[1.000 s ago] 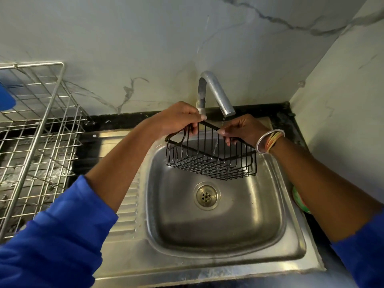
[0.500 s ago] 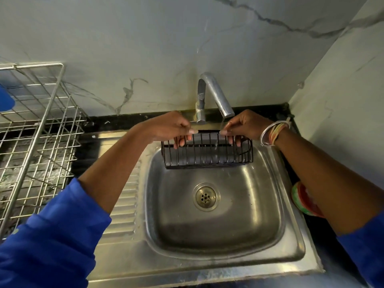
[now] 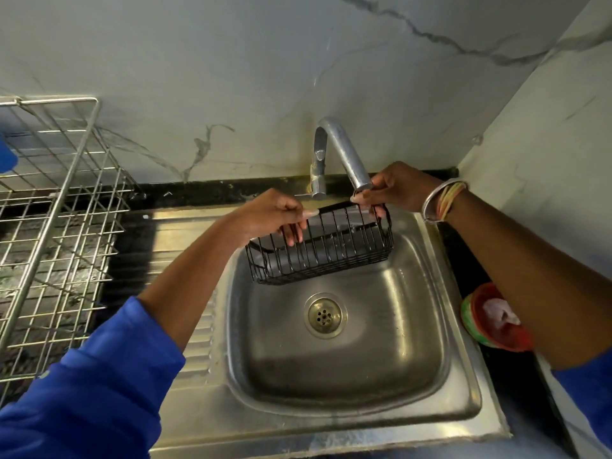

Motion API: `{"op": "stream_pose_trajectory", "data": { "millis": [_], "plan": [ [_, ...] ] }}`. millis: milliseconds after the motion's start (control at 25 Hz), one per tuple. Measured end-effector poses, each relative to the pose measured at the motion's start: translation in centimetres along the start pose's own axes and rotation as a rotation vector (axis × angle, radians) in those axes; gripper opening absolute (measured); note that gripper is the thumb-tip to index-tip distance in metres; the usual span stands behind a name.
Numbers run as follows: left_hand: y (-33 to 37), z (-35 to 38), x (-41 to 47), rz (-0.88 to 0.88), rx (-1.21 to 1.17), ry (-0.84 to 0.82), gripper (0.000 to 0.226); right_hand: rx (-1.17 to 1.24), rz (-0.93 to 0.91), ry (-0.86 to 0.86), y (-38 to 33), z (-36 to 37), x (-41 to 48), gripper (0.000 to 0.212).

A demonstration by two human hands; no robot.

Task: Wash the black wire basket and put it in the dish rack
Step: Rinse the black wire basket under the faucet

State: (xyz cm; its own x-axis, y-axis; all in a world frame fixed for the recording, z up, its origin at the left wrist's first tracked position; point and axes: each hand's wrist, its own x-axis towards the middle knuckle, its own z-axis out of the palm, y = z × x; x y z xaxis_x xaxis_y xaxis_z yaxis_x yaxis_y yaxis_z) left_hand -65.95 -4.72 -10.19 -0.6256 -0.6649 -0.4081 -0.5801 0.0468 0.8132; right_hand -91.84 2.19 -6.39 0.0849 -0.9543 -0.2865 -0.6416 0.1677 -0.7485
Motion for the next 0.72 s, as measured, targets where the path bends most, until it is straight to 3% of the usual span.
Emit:
{"op": "stream_pose_trajectory", "data": {
  "millis": [160, 320, 480, 640, 720],
  "plan": [
    [1.2, 2.8, 1.0, 0.105, 0.052, -0.08, 0.017, 0.037, -0.055, -0.03, -2.2, 2.4, 1.0, 0.027],
    [-0.5, 2.3, 0.6, 0.187, -0.146, -0.033, 0.015, 0.113, -0.044, -0.089, -2.0, 1.4, 0.3, 0.03],
    [-1.3, 1.8, -0.7, 0.245, -0.338, -0.164, 0.02, 0.296, -0.074, -0.058, 0.3, 1.7, -0.6, 0.027],
    [0.4, 1.8, -1.6, 0.169, -0.583, -0.22, 0.037, 0.231, -0.097, 0.006, -0.8, 2.1, 0.1, 0.023],
    [1.8, 1.9, -1.1, 0.114, -0.445, -0.186, 0.047, 0.167, -0.077, 0.0, -1.7, 2.1, 0.3, 0.019]
  ]
}}
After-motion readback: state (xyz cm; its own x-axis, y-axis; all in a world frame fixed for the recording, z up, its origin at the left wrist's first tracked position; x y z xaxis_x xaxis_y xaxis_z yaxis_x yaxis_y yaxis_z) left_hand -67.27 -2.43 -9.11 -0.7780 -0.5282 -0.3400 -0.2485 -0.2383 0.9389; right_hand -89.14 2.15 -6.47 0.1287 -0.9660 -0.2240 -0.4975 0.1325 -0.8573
